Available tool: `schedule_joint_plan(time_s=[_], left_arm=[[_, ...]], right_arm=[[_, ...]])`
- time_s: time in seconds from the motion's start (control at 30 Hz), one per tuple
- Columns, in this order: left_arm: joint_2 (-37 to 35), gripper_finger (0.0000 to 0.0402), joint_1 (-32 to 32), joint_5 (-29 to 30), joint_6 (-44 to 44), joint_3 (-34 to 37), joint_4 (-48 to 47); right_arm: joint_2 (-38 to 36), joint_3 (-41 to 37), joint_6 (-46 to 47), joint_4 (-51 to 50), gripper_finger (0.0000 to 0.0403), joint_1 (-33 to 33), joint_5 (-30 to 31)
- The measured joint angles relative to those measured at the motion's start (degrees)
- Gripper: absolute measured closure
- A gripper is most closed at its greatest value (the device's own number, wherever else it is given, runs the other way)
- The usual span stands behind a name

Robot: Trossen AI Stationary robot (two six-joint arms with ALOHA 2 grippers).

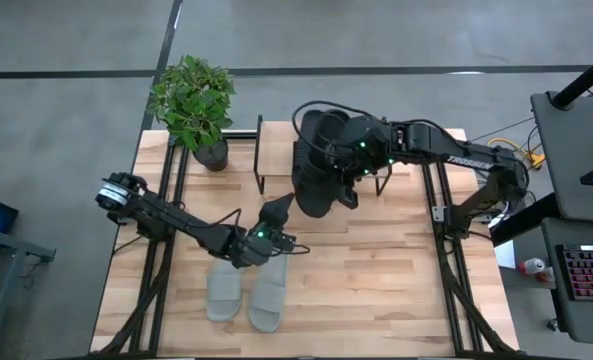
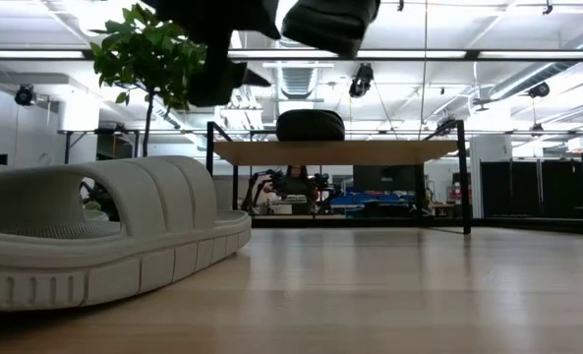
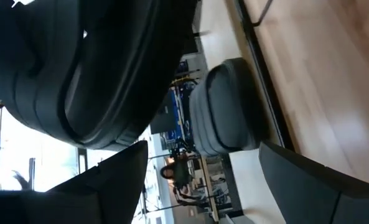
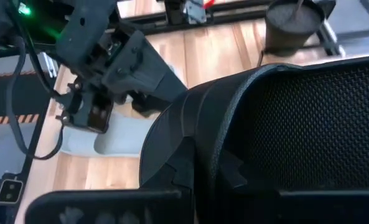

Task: Pick and place slides into the shelf
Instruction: Put the black slide on the shelf

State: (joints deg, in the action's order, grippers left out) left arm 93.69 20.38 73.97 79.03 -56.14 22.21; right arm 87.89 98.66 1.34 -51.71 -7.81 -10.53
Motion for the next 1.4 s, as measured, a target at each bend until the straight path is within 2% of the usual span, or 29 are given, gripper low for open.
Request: schedule_joint_plan(time_s=[0.37, 0.53, 0.8, 0.93, 1.07, 1.2, 1.4], left_arm=[[-0.4, 0.0111, -0.1, -0.8, 2.4, -0.9, 2.9], [-1.0, 0.0111, 0.0, -1.6, 3.6, -1.2, 2.9], [-3.8, 0.0111, -1.6, -3.1, 9.2, -4.6, 3.0], [-5.8, 0.0111, -3.1, -4.5, 12.0, -6.5, 3.2], [-6.9, 0.0111, -5.3, -5.9, 15.9, -7.8, 3.5], [-6.9, 0.0111, -7.7, -9.3, 24.9, -7.8, 10.6], [-6.3, 0.0111, -10.6, -15.1, 38.6, -7.3, 24.6]], right_arm=[[3.3, 8.8, -2.7, -5.8, 0.0390, -1.5, -0.2], [3.1, 10.1, -3.3, -7.6, 0.0390, -3.7, 4.0], [3.1, 10.6, -4.4, -7.5, 0.0390, -7.9, 2.2], [3.1, 13.0, -4.8, -7.4, 0.0390, -10.4, -2.8], [3.0, 16.2, -4.9, -7.3, 0.0390, -12.2, -4.5], [3.0, 19.1, -4.8, -7.6, 0.0390, -13.8, -8.0], [3.0, 23.2, -4.4, -8.0, 0.0390, -14.6, -9.5]])
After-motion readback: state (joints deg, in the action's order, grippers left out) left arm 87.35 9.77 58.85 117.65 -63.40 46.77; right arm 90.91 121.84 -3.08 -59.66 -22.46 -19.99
